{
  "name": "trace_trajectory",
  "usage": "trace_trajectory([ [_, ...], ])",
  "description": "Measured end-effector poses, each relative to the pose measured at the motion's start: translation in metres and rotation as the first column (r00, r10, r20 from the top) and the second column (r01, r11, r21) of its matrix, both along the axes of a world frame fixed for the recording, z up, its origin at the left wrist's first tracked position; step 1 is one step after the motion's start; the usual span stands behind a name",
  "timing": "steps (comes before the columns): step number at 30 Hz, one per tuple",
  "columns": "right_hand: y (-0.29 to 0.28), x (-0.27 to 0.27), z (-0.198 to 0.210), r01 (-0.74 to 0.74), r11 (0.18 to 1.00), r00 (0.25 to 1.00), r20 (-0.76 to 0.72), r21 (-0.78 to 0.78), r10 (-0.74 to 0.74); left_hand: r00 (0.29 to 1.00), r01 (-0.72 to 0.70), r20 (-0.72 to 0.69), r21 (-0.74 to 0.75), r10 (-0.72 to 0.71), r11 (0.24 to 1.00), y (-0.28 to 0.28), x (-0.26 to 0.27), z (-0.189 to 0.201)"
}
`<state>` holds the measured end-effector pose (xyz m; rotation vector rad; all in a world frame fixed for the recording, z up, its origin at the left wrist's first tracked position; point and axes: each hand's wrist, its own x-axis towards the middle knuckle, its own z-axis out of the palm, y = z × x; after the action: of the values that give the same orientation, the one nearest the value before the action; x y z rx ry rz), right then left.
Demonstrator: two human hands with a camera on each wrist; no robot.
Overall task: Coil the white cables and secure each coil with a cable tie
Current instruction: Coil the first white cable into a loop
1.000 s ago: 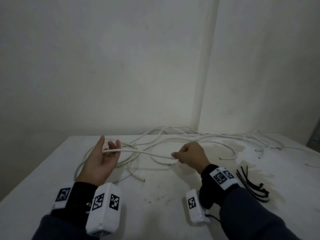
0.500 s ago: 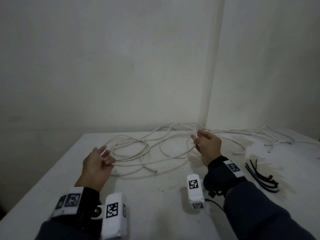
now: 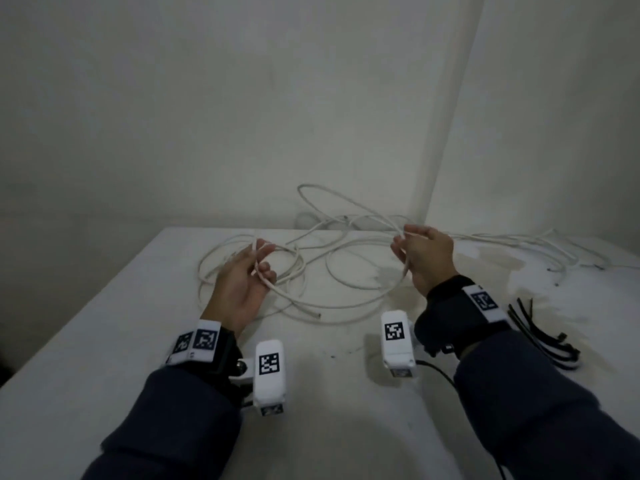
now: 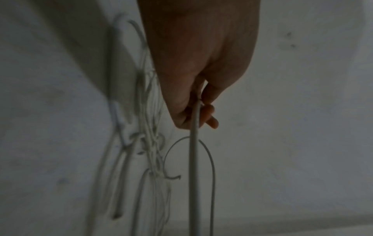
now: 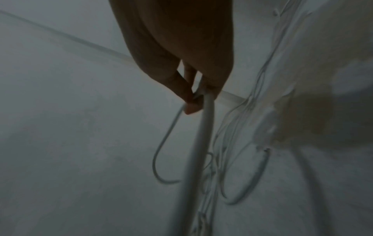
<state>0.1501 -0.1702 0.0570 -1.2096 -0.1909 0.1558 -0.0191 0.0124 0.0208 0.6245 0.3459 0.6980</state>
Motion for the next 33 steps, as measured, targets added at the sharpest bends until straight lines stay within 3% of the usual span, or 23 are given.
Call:
trace_trajectory([
  [2,-0.005,0.005,-0.024,-0.075,0.988,0.994,-0.09,-0.137,0.063,0.998,0.046,-0.05,-0.005,-0.047,0.999,-0.005,-0.001,-0.016],
  [4,-0.01,0.007,-0.038,-0.209,0.926,0.975,-0.145,-0.316,0.17,0.995,0.048,-0.086,0.021,-0.047,0.999,-0.006,0.0,-0.022],
  [6,-0.012,0.004,-0.043,-0.28,0.887,0.957,-0.176,-0.368,0.229,0.995,0.038,-0.095,0.063,-0.032,0.997,-0.007,0.002,-0.023],
  [10,-0.003,-0.016,-0.033,-0.143,0.899,0.982,0.056,-0.414,0.181,0.995,0.066,-0.083,0.074,-0.059,0.995,-0.008,0.005,-0.019],
  [12,0.003,-0.031,-0.025,-0.242,0.881,0.937,0.137,-0.406,0.321,0.995,0.089,-0.041,0.075,-0.086,0.993,-0.01,0.007,-0.017],
  [13,0.007,-0.039,-0.022,-0.367,0.835,0.887,0.117,-0.409,0.447,0.995,0.099,-0.02,0.101,-0.098,0.99,-0.012,0.008,-0.016],
  [15,0.013,-0.055,-0.018,-0.627,0.628,0.708,-0.002,-0.461,0.706,0.994,0.11,-0.01,0.189,-0.11,0.976,-0.019,0.011,-0.015],
  [17,0.019,-0.068,-0.02,-0.724,0.437,0.559,-0.082,-0.534,0.825,0.993,0.114,-0.053,0.283,-0.103,0.952,-0.026,0.014,-0.016],
  [22,0.021,-0.066,-0.03,-0.719,0.376,0.55,-0.147,-0.584,0.822,0.972,0.051,-0.232,0.372,0.039,0.927,-0.025,0.019,-0.023],
  [26,0.006,-0.057,-0.027,-0.549,0.091,0.415,-0.176,-0.831,0.893,0.968,-0.007,-0.239,0.294,0.081,0.956,-0.022,0.019,-0.026],
  [29,0.002,-0.053,-0.028,-0.444,0.148,0.468,-0.088,-0.884,0.879,0.972,0.015,-0.231,0.26,0.048,0.965,-0.023,0.018,-0.024],
  [33,-0.012,-0.034,-0.029,-0.06,0.312,0.698,0.184,-0.948,0.692,0.972,0.104,-0.232,0.237,-0.048,0.966,-0.03,0.014,-0.022],
])
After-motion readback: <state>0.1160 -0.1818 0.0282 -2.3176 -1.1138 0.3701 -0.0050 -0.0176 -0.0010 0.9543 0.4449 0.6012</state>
